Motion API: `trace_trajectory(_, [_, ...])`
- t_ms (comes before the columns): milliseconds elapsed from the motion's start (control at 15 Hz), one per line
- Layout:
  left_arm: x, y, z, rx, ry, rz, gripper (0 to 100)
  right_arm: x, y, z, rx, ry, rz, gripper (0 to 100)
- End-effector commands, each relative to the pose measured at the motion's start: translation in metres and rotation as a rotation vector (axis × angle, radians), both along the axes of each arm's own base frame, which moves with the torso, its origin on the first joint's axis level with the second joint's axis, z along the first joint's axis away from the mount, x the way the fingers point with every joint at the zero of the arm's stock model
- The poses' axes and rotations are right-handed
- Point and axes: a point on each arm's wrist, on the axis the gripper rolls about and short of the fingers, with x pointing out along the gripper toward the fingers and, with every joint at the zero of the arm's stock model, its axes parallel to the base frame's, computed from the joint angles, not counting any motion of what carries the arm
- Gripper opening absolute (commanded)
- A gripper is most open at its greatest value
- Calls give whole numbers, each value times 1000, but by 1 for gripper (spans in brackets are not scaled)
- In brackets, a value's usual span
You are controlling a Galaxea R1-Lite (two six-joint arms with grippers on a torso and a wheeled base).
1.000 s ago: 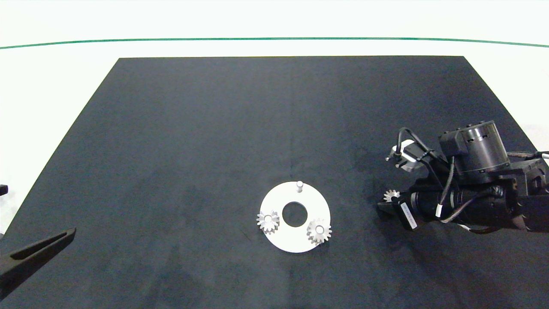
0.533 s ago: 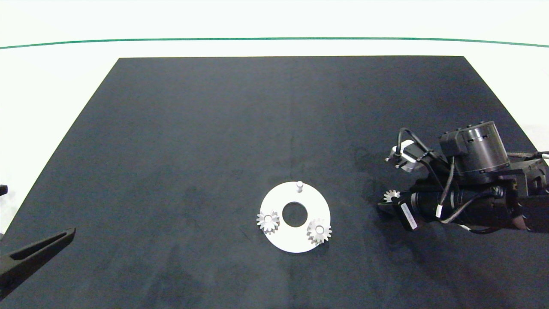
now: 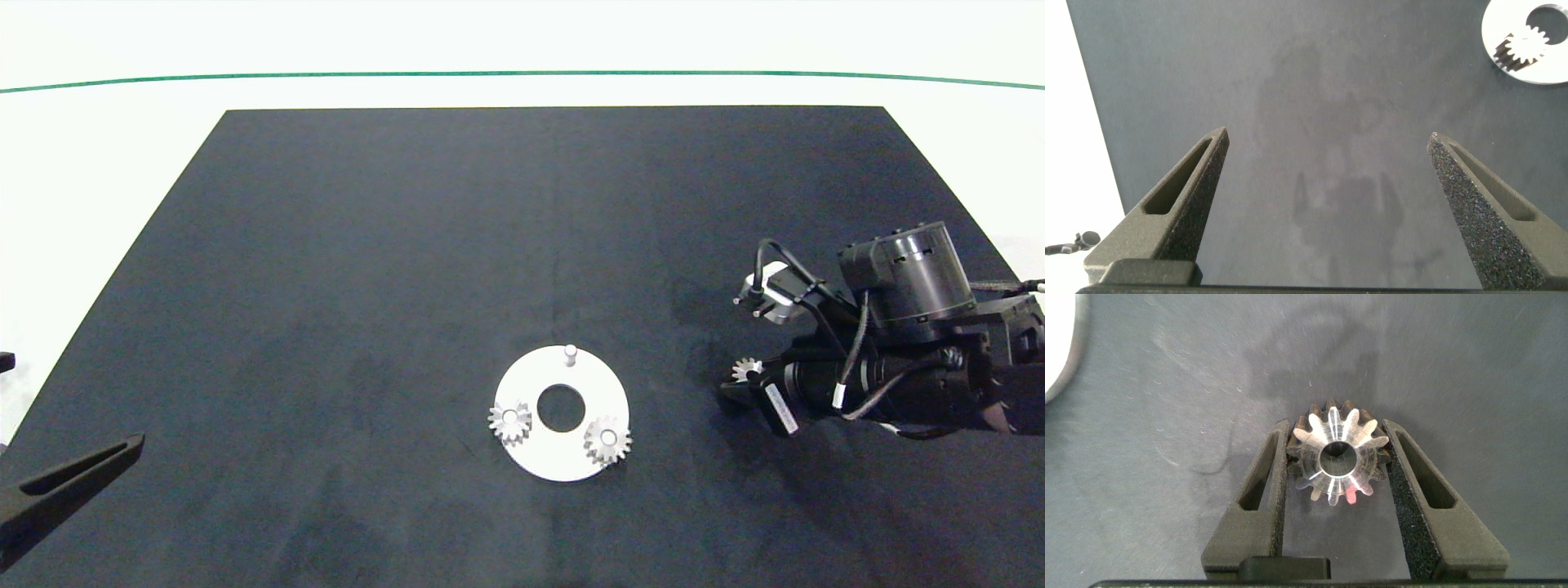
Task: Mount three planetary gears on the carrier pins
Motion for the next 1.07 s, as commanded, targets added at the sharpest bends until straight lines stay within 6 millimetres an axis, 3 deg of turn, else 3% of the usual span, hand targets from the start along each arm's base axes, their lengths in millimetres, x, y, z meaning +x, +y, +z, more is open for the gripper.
trace_trajectory(67, [1, 0, 0, 5, 4, 9, 100, -12, 5, 31, -4, -30, 45, 4])
trace_trajectory(200, [0, 0, 0, 3, 1, 9, 100, -20, 12, 48, -2, -42, 81, 4])
trace_trajectory(467, [1, 1, 0, 3, 1, 17, 100, -31, 56, 73, -6, -137, 178, 4])
trace_trajectory(667, [0, 1, 1, 2, -1, 23, 100, -24, 88, 73, -47, -117, 219, 4])
trace_trajectory(1067, [1, 1, 1, 1, -3, 26, 100, -5, 124, 53, -99, -81, 242, 4])
